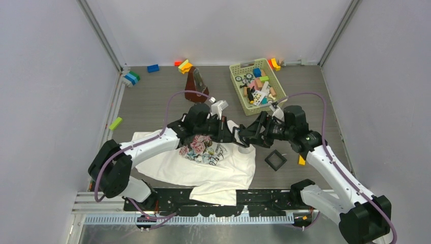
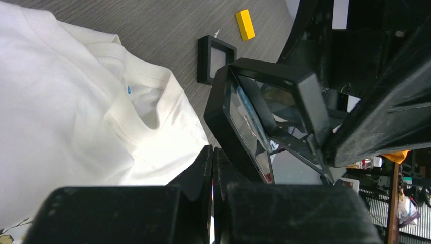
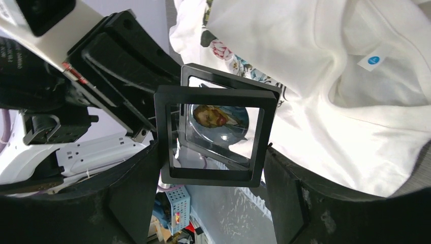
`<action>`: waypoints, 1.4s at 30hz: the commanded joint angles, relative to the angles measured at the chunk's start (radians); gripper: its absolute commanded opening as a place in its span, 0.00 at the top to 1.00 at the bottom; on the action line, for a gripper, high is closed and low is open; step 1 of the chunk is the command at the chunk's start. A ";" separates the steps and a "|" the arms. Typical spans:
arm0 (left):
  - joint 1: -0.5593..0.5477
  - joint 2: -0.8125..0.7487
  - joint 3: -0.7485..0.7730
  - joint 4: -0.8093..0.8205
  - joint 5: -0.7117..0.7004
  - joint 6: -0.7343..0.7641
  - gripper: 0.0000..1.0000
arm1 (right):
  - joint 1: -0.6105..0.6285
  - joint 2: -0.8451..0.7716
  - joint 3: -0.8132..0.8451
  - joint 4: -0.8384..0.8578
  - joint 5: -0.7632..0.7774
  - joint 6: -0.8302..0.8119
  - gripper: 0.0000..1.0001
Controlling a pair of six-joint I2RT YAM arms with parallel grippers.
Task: Remove the brooch from the garment
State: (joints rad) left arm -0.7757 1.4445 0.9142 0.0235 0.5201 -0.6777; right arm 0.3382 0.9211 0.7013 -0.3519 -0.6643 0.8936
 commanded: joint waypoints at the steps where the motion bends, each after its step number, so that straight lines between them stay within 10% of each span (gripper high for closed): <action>1: 0.003 0.033 0.047 0.085 0.048 -0.008 1.00 | -0.003 0.035 0.070 -0.044 0.039 -0.046 0.52; 42: -0.044 0.653 0.502 0.086 0.021 0.145 1.00 | -0.093 0.560 0.258 -0.240 0.751 -0.345 0.52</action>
State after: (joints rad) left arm -0.8104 2.1094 1.3746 0.1162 0.5598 -0.5884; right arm 0.2611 1.4410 0.9047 -0.6312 -0.0357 0.5869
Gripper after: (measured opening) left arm 0.008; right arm 0.743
